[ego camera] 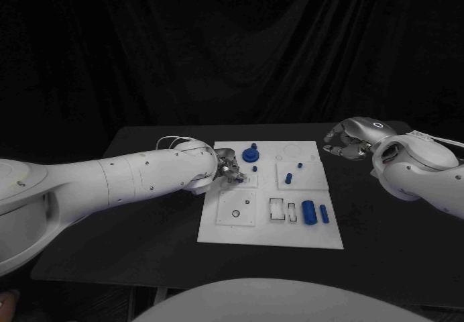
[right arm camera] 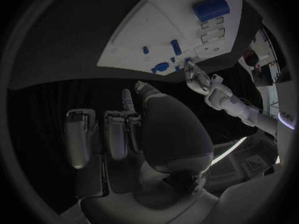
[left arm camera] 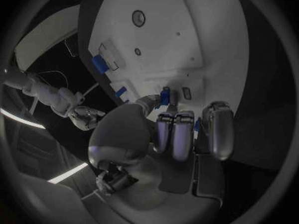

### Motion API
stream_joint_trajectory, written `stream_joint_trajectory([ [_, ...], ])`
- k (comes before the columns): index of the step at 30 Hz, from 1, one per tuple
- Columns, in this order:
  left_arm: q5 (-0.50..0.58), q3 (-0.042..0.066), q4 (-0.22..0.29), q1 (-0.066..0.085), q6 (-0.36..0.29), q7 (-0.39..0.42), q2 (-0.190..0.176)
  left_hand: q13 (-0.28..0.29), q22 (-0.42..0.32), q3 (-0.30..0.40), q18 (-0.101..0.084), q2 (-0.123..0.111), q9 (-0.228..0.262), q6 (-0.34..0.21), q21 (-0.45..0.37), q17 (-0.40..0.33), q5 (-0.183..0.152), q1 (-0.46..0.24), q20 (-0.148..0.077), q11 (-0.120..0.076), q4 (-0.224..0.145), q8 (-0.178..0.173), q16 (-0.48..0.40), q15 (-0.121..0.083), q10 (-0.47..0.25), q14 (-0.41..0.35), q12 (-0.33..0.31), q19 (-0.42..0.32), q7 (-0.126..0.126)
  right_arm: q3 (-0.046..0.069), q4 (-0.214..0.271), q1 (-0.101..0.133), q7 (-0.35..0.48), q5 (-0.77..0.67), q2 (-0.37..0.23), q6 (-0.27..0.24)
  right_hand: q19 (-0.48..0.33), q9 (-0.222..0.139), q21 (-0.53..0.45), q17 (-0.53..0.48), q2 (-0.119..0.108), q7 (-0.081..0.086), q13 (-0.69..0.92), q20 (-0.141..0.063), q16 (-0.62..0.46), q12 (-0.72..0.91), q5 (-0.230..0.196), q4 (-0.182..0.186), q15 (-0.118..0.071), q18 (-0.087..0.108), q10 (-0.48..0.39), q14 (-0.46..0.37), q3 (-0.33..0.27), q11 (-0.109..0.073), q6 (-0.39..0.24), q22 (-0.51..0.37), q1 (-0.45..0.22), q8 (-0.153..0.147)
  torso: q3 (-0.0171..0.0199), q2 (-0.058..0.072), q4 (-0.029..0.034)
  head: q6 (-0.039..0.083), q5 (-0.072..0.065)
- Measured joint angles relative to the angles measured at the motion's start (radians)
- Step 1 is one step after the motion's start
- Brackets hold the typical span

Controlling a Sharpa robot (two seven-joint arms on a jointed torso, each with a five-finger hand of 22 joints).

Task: Assemble the parts on the task board

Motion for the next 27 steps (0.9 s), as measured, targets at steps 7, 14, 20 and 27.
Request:
stream_joint_trajectory([
  [7, -0.001, 0.000, 0.007, 0.000, -0.012, 0.006, -0.005, 0.000, 0.000, 0.025, 0.000, -0.011, -0.094, 0.006, 0.000, 0.000, 0.007, -0.001, 0.000, 0.000, -0.011, 0.004, 0.000, 0.000, 0.000, 0.000, 0.000, 0.000, -0.005, 0.000, 0.000, 0.000, -0.002, 0.000, 0.000, 0.003, 0.000, -0.001, -0.004, 0.000, 0.000, 0.000, 0.000, 0.000, 0.000, 0.000, 0.006, -0.003, 0.000, 0.000, 0.000, 0.000, 0.003, 0.000, 0.000, 0.001, 0.000, 0.000, -0.0001, 0.000, -0.0001, 0.000, 0.001],
  [14, -0.001, -0.001, 0.014, 0.001, -0.018, 0.010, -0.014, 0.000, 0.000, 0.037, 0.000, -0.021, -0.101, 0.013, 0.000, 0.000, 0.007, -0.001, 0.000, 0.000, -0.023, 0.010, 0.000, 0.000, 0.000, 0.000, 0.000, 0.000, -0.006, 0.000, 0.000, 0.000, -0.003, 0.000, -0.001, 0.004, 0.000, -0.001, -0.004, 0.000, 0.000, 0.000, 0.000, 0.000, 0.000, 0.000, 0.006, -0.003, 0.000, 0.000, 0.000, 0.000, 0.003, 0.000, 0.000, 0.001, 0.000, 0.000, -0.0005, 0.000, -0.0004, 0.000, -0.001],
  [20, -0.002, -0.004, 0.009, 0.016, -0.007, 0.008, -0.019, 0.000, 0.000, 0.043, 0.000, -0.030, -0.101, 0.014, 0.000, 0.001, 0.007, 0.001, 0.000, 0.000, -0.029, 0.015, 0.000, 0.000, 0.000, 0.000, 0.000, 0.000, -0.007, 0.000, 0.000, 0.000, -0.005, 0.000, -0.001, 0.005, 0.000, -0.001, -0.004, 0.000, 0.000, 0.000, 0.000, 0.000, 0.000, 0.000, 0.006, -0.003, 0.000, 0.000, 0.000, 0.000, 0.003, 0.000, 0.000, 0.001, 0.000, 0.000, -0.0006, 0.001, -0.0003, 0.000, -0.003],
  [27, -0.002, -0.003, -0.014, 0.041, 0.056, 0.002, -0.015, 0.000, 0.000, 0.052, 0.000, -0.037, -0.092, 0.027, 0.000, 0.001, -0.005, -0.006, 0.000, 0.000, -0.039, 0.028, 0.000, 0.000, 0.000, 0.000, 0.000, 0.000, -0.006, 0.000, -0.001, 0.000, -0.008, 0.001, -0.002, 0.006, 0.000, -0.002, -0.004, 0.000, -0.004, 0.000, 0.000, 0.000, 0.000, 0.000, 0.006, -0.003, 0.000, 0.000, 0.000, 0.000, 0.003, 0.000, 0.000, 0.001, 0.004, 0.000, -0.0001, 0.000, -0.0004, 0.000, -0.005],
])
